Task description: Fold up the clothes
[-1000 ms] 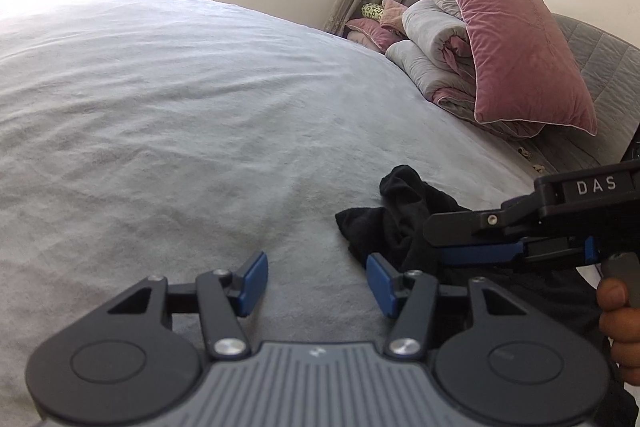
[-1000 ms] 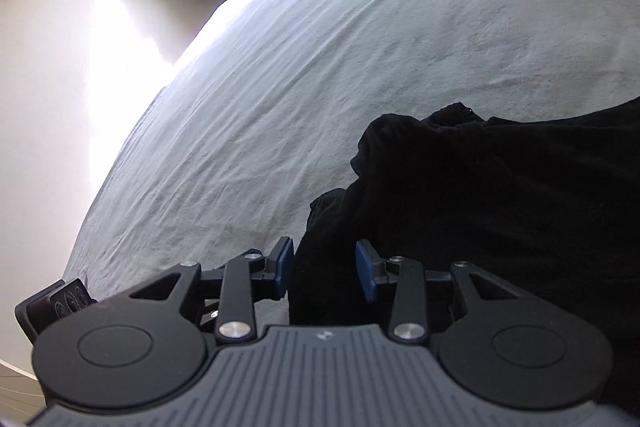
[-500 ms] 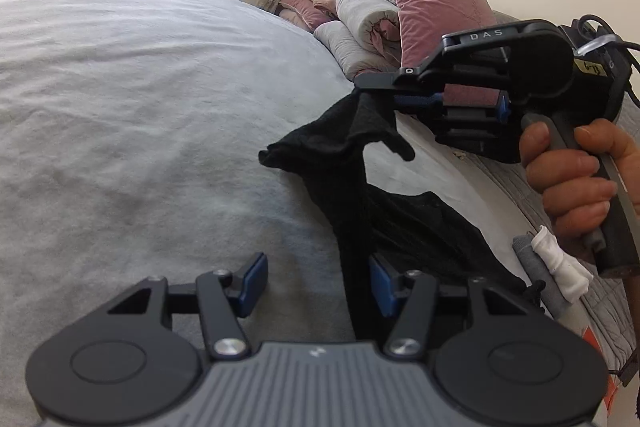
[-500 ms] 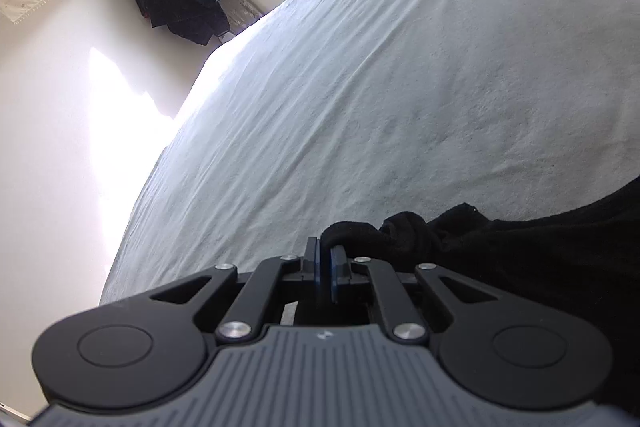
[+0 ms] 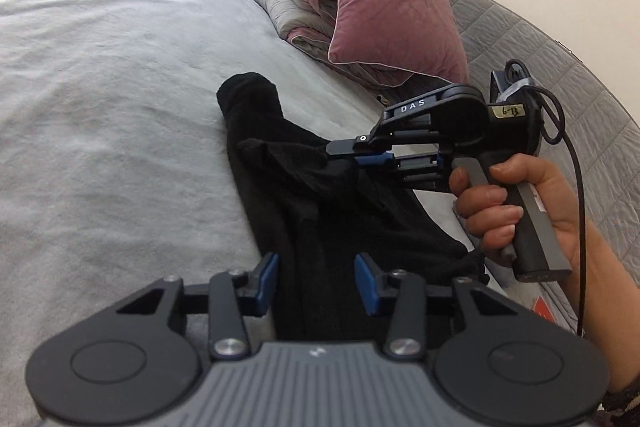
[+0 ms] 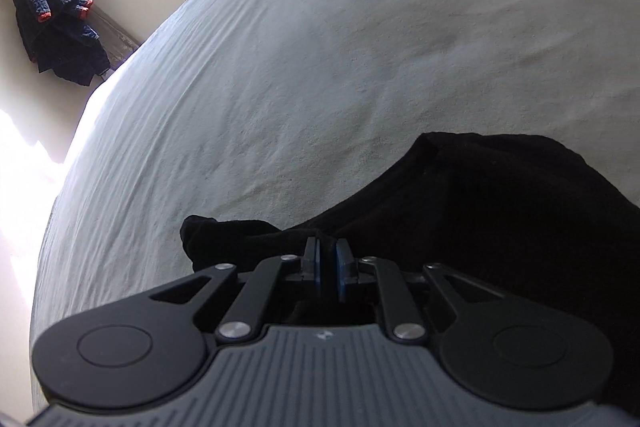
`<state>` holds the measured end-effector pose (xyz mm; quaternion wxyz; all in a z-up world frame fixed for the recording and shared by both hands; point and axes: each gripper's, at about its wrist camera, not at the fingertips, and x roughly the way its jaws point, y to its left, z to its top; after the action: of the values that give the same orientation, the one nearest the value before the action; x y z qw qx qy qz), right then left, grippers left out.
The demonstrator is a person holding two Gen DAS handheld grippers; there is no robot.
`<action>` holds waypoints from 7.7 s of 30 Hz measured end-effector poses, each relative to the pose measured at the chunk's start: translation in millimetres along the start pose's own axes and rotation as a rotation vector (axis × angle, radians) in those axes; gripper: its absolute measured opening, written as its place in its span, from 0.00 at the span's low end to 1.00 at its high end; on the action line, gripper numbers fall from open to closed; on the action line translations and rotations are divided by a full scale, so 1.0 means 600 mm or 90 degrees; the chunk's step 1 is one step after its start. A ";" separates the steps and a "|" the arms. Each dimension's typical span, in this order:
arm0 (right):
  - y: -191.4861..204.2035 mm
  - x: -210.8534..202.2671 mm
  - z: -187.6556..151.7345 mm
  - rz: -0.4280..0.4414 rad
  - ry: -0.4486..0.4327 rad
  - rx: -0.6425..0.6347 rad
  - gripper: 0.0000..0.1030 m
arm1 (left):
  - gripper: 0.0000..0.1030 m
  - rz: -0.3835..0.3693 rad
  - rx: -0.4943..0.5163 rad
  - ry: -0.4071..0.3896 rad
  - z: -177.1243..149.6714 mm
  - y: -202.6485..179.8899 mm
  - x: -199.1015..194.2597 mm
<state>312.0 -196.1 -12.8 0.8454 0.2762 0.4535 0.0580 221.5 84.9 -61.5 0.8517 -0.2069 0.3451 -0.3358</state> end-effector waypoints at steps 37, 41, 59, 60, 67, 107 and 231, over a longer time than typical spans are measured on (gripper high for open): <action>0.179 0.008 -0.163 0.085 -0.088 -0.480 0.03 | 0.32 0.142 -0.182 -0.145 0.051 0.135 -0.148; 0.233 -0.019 -0.191 0.153 -0.082 -0.537 0.03 | 0.32 0.139 -0.218 -0.176 0.054 0.155 -0.179; 0.307 0.038 -0.245 0.190 0.046 -0.586 0.41 | 0.32 0.139 -0.233 -0.168 0.049 0.187 -0.188; 0.299 0.030 -0.234 0.196 0.037 -0.566 0.48 | 0.32 0.136 -0.224 -0.167 0.050 0.183 -0.187; 0.223 0.019 -0.166 0.140 0.019 -0.408 0.48 | 0.32 0.095 -0.153 -0.152 0.052 0.164 -0.182; 0.387 0.190 -0.066 0.076 0.169 -0.211 0.19 | 0.06 0.147 -0.133 -0.081 0.037 0.182 -0.164; 0.163 -0.010 -0.126 -0.072 -0.078 -0.425 0.56 | 0.87 0.479 -0.111 -0.228 0.060 0.224 -0.266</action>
<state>263.1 -84.9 9.6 0.9165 -0.0380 0.3728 0.1397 219.5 295.9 -44.0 0.9406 -0.1929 0.2705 0.0701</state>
